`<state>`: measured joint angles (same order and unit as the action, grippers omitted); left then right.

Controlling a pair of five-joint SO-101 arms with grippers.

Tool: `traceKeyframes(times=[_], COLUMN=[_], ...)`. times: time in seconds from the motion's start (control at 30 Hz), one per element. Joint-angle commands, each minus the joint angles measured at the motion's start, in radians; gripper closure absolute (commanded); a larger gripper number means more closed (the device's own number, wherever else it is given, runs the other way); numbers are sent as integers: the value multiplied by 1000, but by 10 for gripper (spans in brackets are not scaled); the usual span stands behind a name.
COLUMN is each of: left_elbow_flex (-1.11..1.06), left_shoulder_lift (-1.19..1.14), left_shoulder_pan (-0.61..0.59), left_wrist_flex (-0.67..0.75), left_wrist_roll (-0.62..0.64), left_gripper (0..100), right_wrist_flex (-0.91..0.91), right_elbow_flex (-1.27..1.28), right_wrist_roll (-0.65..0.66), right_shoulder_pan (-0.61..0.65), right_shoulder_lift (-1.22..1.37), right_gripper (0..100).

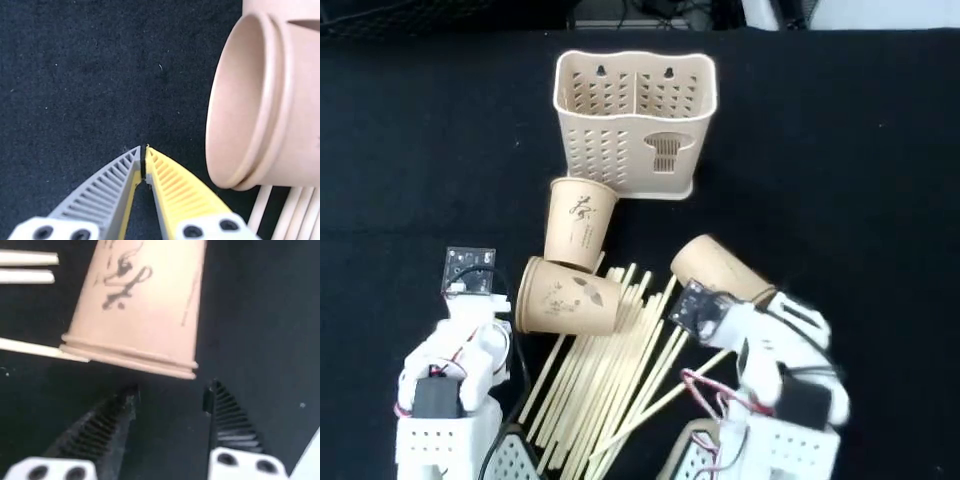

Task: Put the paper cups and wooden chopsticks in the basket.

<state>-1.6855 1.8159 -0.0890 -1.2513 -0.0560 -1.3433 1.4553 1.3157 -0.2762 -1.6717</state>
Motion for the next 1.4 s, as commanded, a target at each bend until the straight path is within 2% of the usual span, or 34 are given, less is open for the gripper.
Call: traceKeyframes(times=[0.0,0.17,0.4,0.63,1.13,1.23,1.33,1.37], left_elbow_flex=[-13,-13,-13,-13,-13,-13,-13,-13], left_shoulder_lift=[5,5,5,5,5,5,5,5], left_shoulder_pan=[1,1,1,1,1,1,1,1], left_wrist_flex=[-23,-23,-23,-23,-23,-23,-23,-23], left_wrist_roll=[6,6,6,6,6,6,6,6], left_gripper=[968,968,968,968,968,968,968,968], right_wrist_flex=[38,121,313,310,359,359,359,359], right_elbow_flex=[16,30,105,102,125,125,117,111], right_wrist_roll=[-15,-18,-164,-313,-316,-318,-319,-321], right_shoulder_pan=[15,15,21,178,196,201,199,198], right_shoulder_lift=[39,44,36,36,36,36,35,35], right_gripper=[759,756,754,756,762,841,979,988])
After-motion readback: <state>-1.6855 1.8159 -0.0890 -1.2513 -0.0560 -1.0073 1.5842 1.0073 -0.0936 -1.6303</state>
